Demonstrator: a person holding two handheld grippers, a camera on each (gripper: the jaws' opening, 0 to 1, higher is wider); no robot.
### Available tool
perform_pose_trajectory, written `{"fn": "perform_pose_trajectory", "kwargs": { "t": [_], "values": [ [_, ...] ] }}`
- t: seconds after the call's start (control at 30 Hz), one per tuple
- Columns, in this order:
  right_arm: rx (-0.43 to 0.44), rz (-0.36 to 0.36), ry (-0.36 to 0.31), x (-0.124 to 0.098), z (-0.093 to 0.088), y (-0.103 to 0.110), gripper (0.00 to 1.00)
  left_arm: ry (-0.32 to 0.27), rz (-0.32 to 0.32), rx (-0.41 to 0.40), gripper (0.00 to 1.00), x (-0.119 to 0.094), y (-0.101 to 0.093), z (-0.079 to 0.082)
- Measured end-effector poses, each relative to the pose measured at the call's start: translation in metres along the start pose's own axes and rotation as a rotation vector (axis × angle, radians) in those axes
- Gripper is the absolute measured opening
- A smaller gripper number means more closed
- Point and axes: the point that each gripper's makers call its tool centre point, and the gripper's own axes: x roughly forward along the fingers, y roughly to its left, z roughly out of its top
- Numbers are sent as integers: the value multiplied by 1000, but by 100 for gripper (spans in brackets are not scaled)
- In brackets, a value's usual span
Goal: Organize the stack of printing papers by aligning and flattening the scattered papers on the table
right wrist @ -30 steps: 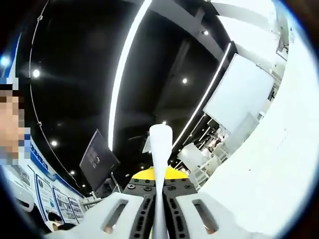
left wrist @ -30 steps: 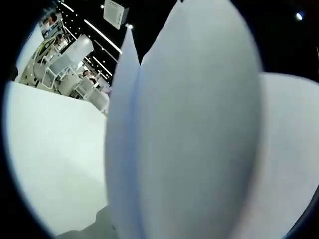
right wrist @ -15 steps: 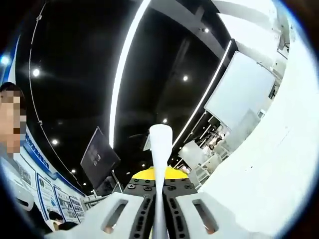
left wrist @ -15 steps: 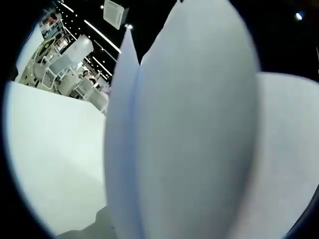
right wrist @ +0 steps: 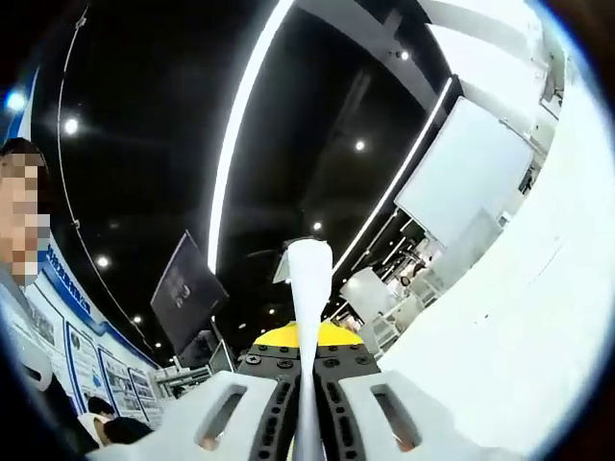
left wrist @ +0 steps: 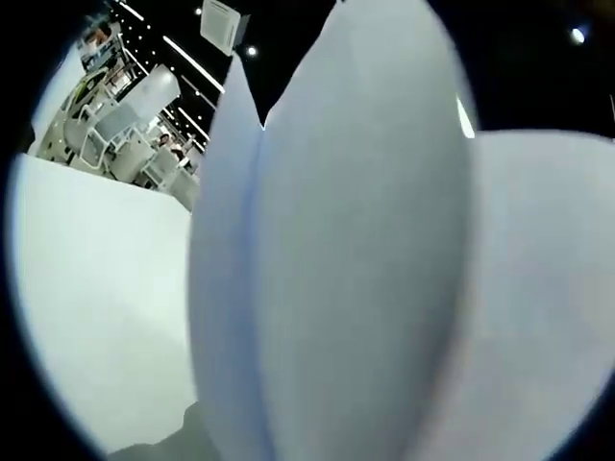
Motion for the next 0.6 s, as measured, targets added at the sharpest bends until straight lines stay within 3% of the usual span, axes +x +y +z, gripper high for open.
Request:
{"fn": "perform_pose_trajectory", "kwargs": {
  "t": [0.6],
  "values": [
    [-72,-60,-25,5,-11,-15,0,1,-8,-8,9,-1,-3,-1]
  ]
}}
